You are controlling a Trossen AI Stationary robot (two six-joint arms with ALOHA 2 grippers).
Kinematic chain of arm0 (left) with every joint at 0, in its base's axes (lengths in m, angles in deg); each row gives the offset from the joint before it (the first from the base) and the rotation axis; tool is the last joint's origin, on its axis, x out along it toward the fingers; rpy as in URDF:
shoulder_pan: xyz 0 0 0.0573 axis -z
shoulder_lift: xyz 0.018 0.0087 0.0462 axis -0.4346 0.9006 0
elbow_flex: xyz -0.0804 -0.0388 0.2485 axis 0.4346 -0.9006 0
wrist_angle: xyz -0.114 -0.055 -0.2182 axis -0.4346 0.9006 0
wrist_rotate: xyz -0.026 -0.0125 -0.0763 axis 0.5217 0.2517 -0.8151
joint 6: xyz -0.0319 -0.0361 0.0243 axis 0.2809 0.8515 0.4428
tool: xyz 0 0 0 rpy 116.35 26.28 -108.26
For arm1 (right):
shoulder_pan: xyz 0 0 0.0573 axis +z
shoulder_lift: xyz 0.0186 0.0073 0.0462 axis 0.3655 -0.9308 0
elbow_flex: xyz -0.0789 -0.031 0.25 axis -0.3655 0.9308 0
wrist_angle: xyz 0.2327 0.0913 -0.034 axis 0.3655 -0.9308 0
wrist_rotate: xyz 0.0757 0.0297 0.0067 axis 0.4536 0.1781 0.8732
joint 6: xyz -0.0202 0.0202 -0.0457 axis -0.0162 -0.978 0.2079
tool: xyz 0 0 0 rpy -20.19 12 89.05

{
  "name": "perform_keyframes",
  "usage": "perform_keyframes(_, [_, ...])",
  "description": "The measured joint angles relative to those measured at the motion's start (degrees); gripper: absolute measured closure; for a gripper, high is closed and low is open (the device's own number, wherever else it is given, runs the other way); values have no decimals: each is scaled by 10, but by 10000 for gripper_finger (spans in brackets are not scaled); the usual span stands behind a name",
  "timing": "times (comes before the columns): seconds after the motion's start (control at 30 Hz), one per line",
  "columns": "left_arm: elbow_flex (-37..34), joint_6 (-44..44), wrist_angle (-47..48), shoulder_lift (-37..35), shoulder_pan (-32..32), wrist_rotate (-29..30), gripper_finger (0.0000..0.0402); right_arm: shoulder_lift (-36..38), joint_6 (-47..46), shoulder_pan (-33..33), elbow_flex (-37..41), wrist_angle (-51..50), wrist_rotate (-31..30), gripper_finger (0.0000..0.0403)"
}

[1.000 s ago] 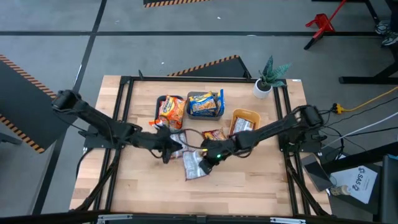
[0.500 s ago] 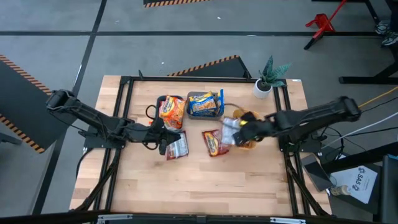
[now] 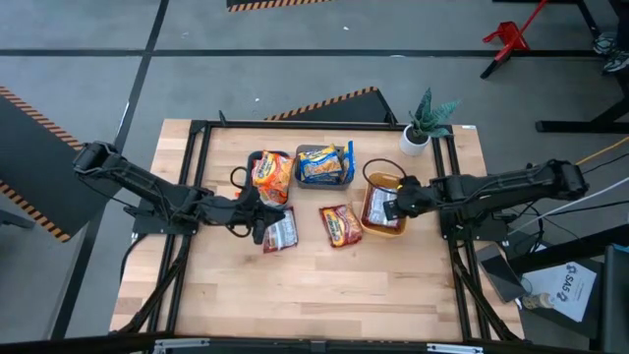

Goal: Sort Maruchan noodles
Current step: Put the red noodle pack into the yellow bin

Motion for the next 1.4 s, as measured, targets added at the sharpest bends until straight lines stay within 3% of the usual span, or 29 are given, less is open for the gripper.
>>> perform_keyframes(0.27, [0,0,19,0,0,-8,331,11,15,0,-23,-26,-31,188])
perform_keyframes(0.43, [0,0,40,0,0,-56,331,16,54,2,-98,-91,-69,161])
perform_keyframes(0.7, [0,3,51,0,5,-86,331,-22,199,2,-194,-22,-136,193])
perform_keyframes(1.0, [0,36,51,0,5,-84,331,-191,298,2,-195,100,-89,244])
perform_keyframes(1.2, [0,64,66,0,6,-68,331,-301,362,2,-253,77,-89,295])
perform_keyframes(1.4, [0,78,73,0,6,-62,331,-366,442,2,-325,4,-109,380])
